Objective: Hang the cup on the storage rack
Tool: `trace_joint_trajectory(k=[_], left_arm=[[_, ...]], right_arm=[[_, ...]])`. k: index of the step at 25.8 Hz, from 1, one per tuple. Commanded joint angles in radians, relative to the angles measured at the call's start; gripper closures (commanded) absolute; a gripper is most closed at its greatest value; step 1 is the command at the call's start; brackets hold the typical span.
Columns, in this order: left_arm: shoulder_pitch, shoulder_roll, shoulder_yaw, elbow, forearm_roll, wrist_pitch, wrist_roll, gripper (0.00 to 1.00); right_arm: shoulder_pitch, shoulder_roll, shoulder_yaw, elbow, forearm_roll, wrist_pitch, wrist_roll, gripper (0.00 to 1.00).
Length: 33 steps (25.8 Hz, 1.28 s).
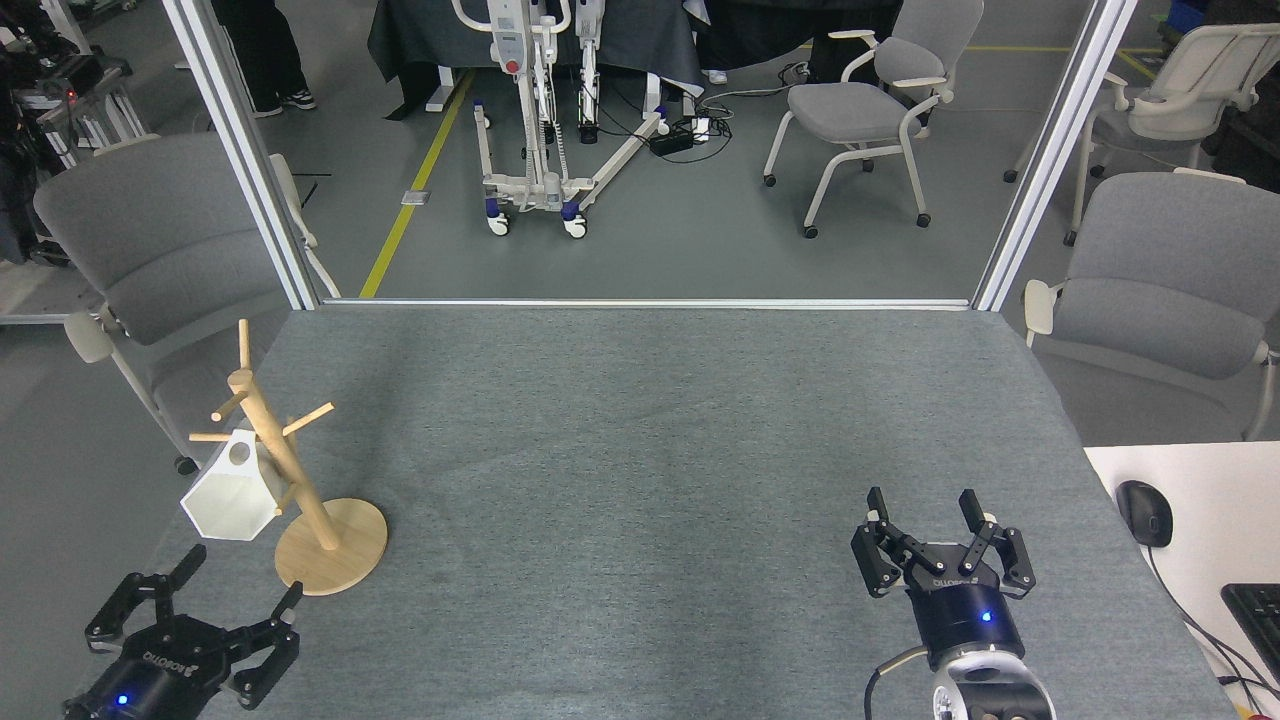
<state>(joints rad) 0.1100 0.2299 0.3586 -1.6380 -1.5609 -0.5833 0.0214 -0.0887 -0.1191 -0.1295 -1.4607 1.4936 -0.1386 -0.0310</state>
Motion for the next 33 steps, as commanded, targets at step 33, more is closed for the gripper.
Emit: trace_joint_trajectory(k=[33], left_arm=[[-0.317,-0.350,-0.423,0.222,0.035,0.523,0.003,0.01]], right_arm=[[-0.037,0.018,-0.001,0.036,-0.001,0.001,0.003,0.00]])
